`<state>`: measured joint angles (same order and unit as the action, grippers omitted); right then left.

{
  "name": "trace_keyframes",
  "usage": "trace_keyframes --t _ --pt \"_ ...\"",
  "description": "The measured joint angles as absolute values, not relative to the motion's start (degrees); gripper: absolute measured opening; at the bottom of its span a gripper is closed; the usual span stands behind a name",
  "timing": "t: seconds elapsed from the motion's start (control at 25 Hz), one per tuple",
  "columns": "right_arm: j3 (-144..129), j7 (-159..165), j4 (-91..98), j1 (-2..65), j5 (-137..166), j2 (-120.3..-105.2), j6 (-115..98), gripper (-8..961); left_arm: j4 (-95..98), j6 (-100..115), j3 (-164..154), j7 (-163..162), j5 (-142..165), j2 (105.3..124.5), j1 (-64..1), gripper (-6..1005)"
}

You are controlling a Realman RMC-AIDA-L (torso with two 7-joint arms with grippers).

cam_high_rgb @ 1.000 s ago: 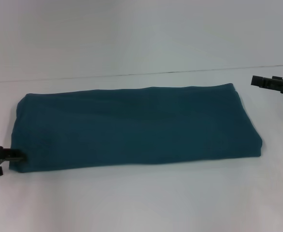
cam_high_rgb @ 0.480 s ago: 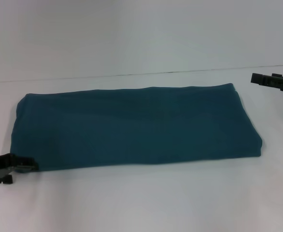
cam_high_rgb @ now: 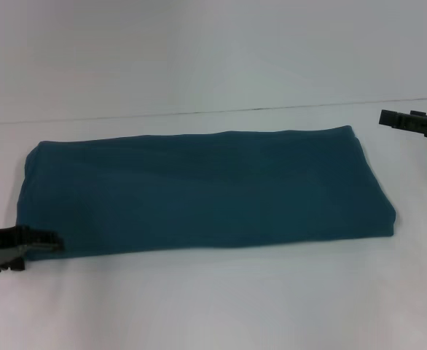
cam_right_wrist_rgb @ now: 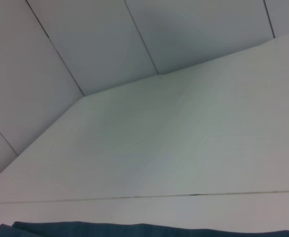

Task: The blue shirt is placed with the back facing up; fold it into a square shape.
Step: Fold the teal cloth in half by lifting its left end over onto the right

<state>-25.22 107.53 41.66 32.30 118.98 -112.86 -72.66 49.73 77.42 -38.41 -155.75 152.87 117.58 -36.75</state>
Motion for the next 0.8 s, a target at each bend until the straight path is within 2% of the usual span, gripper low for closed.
trace_keyframes --t 0.8 --pt "-25.2 107.6 42.2 32.3 118.6 -112.72 -73.0 930 49.4 76.0 -38.8 -155.8 154.3 117.42 -37.8 877"
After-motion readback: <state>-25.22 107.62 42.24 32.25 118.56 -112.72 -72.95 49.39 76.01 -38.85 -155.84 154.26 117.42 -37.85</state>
